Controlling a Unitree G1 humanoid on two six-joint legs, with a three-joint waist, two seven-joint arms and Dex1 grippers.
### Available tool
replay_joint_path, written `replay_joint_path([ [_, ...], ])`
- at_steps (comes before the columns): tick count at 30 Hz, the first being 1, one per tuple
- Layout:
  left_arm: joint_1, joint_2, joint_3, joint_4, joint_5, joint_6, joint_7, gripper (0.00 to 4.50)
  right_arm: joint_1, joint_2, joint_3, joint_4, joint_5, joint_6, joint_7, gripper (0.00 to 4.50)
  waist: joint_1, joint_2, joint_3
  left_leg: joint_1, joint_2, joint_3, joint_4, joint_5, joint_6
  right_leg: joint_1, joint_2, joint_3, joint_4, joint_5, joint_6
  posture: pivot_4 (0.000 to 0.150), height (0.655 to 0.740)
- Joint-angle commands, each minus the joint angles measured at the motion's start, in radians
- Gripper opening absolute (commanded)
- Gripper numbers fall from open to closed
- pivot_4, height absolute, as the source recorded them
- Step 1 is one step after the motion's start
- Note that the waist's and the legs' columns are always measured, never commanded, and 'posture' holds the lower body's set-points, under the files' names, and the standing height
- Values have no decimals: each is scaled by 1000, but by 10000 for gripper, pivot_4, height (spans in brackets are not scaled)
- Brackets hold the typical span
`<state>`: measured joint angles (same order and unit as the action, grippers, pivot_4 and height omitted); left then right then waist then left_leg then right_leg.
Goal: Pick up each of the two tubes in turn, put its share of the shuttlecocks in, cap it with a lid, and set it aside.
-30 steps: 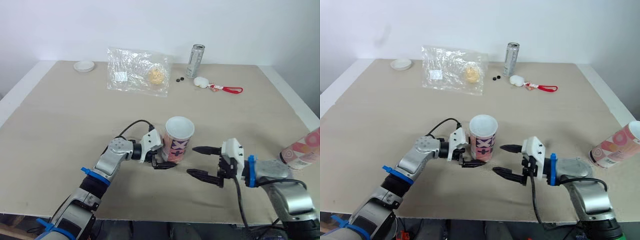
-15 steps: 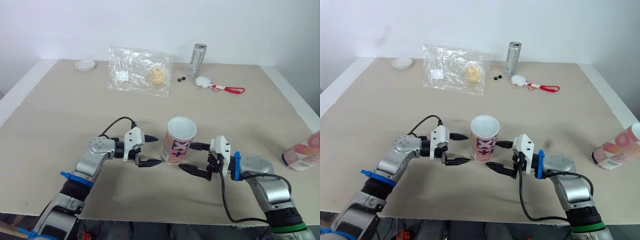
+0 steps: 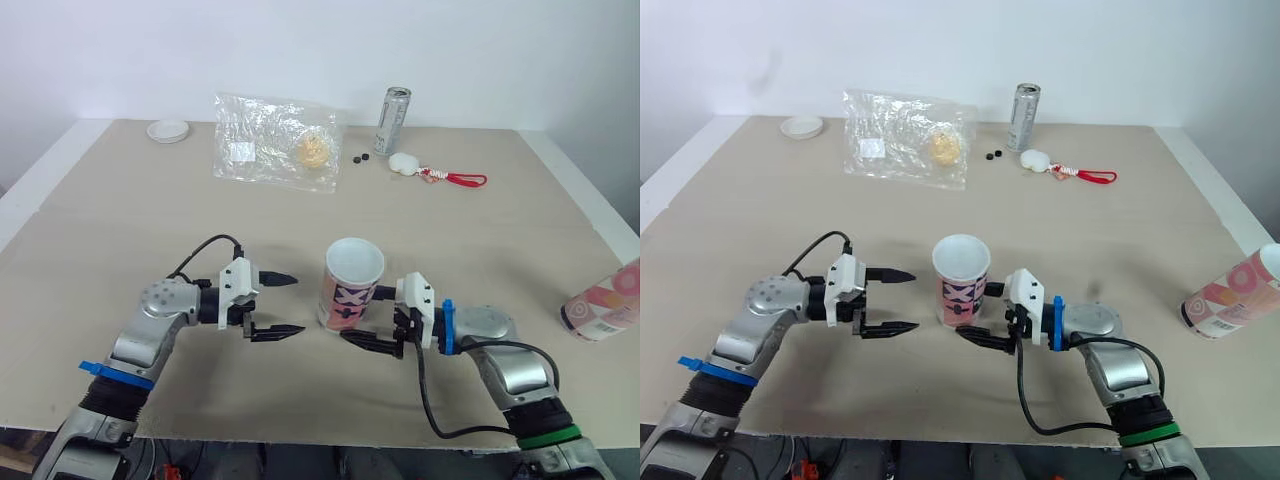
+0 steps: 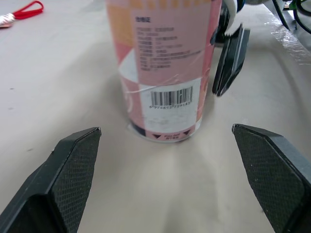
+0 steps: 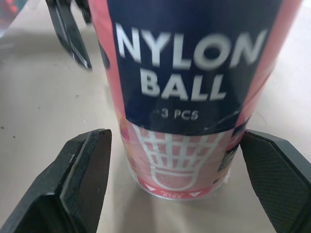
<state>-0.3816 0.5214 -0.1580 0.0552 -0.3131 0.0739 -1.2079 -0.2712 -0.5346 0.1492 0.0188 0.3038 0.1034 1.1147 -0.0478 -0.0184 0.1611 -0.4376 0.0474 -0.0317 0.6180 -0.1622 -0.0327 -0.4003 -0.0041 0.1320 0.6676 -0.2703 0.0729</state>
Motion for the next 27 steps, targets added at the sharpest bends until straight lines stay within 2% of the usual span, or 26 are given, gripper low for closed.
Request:
replay_joint_path([
  [1,11,14,19,-51,-16,-4,-1,45000,-29,16,12,18,-14,-35,12,44209,0,0,0,0,0,0,0,0,0,0,0,0,0,0,0,1500,7400],
  [15,83,4,25,-115,-78,8,-5,45000,-94,107,58,124,-58,-62,-12,44209,0,0,0,0,0,0,0,0,0,0,0,0,0,0,-1,1500,7400],
  [27,88,-4,7,-105,-54,-21,7,45000,-100,153,71,164,-84,-93,-20,44209,0,0,0,0,1,0,0,0,0,0,0,0,0,1,-1,1500,7400],
])
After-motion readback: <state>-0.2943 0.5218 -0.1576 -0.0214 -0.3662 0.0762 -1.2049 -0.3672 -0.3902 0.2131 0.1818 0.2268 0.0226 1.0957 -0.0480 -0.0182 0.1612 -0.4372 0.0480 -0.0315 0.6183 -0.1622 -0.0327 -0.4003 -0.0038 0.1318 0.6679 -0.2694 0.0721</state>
